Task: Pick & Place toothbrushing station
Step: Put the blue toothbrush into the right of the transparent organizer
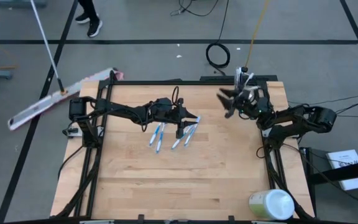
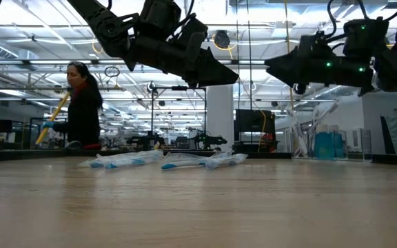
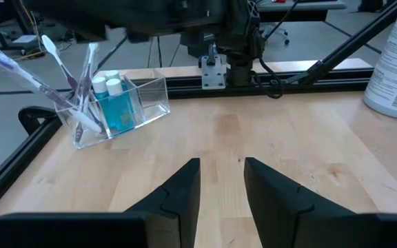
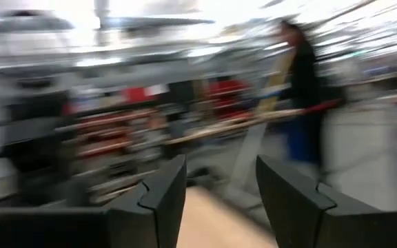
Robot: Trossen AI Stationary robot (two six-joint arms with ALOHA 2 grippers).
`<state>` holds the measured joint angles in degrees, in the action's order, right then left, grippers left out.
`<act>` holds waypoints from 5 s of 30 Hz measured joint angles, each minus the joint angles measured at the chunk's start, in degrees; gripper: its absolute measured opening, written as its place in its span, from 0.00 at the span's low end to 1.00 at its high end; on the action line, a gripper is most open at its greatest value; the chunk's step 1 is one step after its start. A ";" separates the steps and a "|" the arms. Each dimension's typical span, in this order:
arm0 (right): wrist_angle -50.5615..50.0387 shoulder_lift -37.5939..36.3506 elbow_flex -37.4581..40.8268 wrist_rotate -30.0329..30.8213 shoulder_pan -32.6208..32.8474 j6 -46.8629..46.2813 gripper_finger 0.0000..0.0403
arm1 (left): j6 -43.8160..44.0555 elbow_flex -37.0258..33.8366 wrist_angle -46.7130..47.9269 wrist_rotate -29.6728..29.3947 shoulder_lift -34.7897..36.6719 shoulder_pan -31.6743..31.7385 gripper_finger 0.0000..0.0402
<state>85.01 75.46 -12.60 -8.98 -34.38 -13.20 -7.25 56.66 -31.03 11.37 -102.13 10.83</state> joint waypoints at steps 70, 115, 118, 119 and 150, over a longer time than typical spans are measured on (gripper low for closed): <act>-8.15 -33.93 6.01 -40.19 2.52 -17.61 0.41 | 39.37 -5.67 63.54 -13.75 5.47 -6.06 0.30; -9.91 -33.92 6.01 -38.77 2.55 -17.37 0.41 | 26.77 -2.03 68.20 -20.98 7.51 -4.27 0.04; -10.32 -33.83 6.01 -38.75 2.55 -17.15 0.41 | 26.38 -1.99 67.87 -24.75 10.31 -4.31 0.04; -10.40 -33.80 6.01 -38.63 2.55 -17.14 0.41 | 26.25 -1.99 67.99 -26.09 11.49 -4.31 0.04; -22.73 -32.13 6.01 -21.68 2.66 -5.66 0.41 | -3.01 -1.79 6.38 -12.15 12.45 -1.71 0.06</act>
<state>62.28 43.33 -6.59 -30.67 -31.73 -18.86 -10.25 54.87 -24.65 -0.78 -89.68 9.12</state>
